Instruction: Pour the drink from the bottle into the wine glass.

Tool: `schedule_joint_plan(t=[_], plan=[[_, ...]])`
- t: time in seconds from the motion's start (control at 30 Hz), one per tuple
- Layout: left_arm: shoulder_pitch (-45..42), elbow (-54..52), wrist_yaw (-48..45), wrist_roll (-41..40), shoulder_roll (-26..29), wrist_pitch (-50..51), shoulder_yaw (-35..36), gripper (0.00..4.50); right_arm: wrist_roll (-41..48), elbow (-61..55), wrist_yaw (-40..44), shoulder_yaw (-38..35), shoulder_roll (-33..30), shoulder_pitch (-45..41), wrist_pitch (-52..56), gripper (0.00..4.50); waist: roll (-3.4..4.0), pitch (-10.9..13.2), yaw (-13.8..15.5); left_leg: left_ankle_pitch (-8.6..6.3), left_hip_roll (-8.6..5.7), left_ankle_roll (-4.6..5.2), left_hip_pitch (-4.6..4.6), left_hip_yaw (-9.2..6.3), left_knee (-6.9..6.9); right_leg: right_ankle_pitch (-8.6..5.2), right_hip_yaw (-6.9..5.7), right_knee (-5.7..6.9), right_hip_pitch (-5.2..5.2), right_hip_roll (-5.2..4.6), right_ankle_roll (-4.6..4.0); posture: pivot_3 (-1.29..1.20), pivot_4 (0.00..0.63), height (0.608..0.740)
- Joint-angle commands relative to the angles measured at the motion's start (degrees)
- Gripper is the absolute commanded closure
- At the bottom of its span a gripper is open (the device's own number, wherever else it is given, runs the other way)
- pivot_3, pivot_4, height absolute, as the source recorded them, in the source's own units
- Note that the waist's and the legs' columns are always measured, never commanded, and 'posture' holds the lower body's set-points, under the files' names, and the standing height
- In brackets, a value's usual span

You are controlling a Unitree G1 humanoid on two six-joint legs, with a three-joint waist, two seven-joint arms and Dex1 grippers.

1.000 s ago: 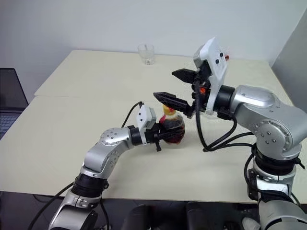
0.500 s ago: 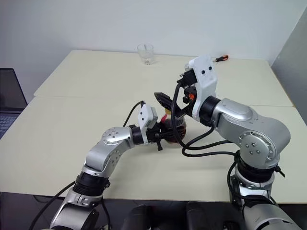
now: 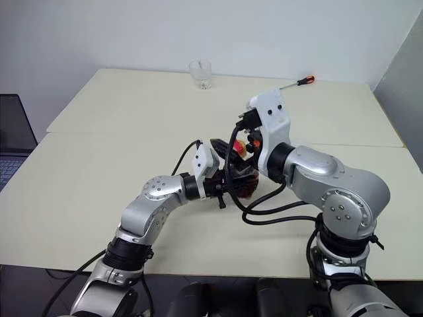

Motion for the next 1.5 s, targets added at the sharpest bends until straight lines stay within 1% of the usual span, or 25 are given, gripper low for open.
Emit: schedule_joint_plan(t=[0.03, 0.2, 0.57, 0.77, 0.97, 1.33, 1.5], plan=[[-0.8, -1.1, 0.0, -0.5, -0.7, -1.8, 0.1, 3.71, -1.6, -0.5, -0.7, 0.0, 0.2, 0.5, -1.8, 0.0, 0.0, 0.0, 0.0, 0.0, 0.0, 0.0, 0.0, -0.01, 0.0, 0.0, -0.01, 0.0, 0.0, 0.0, 0.0, 0.0, 0.15, 0.74], [-0.7, -1.2, -0.1, -0.5, -0.7, -1.6, 0.0, 3.71, -3.0, 0.4, -0.2, -1.7, -0.7, 1.1, -3.3, 0.0, 0.0, 0.0, 0.0, 0.0, -0.01, 0.0, 0.0, 0.01, 0.01, 0.0, 0.0, -0.01, 0.0, -0.01, 0.0, 0.0, 0.15, 0.74], [-0.2, -1.5, -0.3, -0.8, -0.1, -1.4, 0.0, 3.71, -0.8, -1.2, 2.5, -6.2, -5.4, 2.4, -2.1, 0.0, 0.0, 0.0, 0.0, 0.0, -0.01, 0.0, 0.0, 0.01, -0.01, -0.01, 0.0, -0.01, 0.0, 0.0, 0.01, 0.0, 0.15, 0.74], [0.1, -1.4, -0.1, -0.9, 0.6, -1.2, 0.6, 3.74, 1.8, -3.1, 4.0, -8.7, -8.2, 3.3, 0.0, 0.0, 0.0, 0.0, 0.0, 0.0, -0.01, 0.0, 0.0, -0.01, -0.02, -0.07, 0.0, -0.01, 0.0, 0.0, 0.11, 0.0, 0.15, 0.74], [-0.2, -1.0, -0.3, -1.1, 1.1, -1.4, 0.7, 3.74, 4.5, -4.3, 4.8, -10.8, -9.5, 4.0, 1.2, 0.0, 0.0, 0.0, 0.0, 0.0, -0.01, 0.0, 0.0, -0.01, -0.02, -0.07, 0.0, -0.01, 0.01, 0.0, 0.13, 0.0, 0.15, 0.74], [-0.5, -0.5, -0.3, -1.1, 1.6, -1.7, 0.7, 3.75, 12.3, -7.7, 7.2, -16.3, -14.2, 6.8, 4.6, 0.0, 0.0, 0.0, 0.0, 0.0, -0.01, 0.0, 0.0, -0.01, -0.01, -0.08, 0.01, -0.02, 0.02, -0.01, 0.14, 0.0, 0.15, 0.74], [-0.7, -0.3, -0.4, -1.0, 1.7, -1.8, 0.8, 3.75, 16.2, -7.2, 8.3, -16.3, -15.2, 6.5, 3.9, 0.0, 0.0, 0.0, 0.0, 0.0, -0.01, 0.0, 0.01, -0.01, -0.02, -0.08, 0.02, -0.02, 0.01, 0.0, 0.14, 0.0, 0.15, 0.74]])
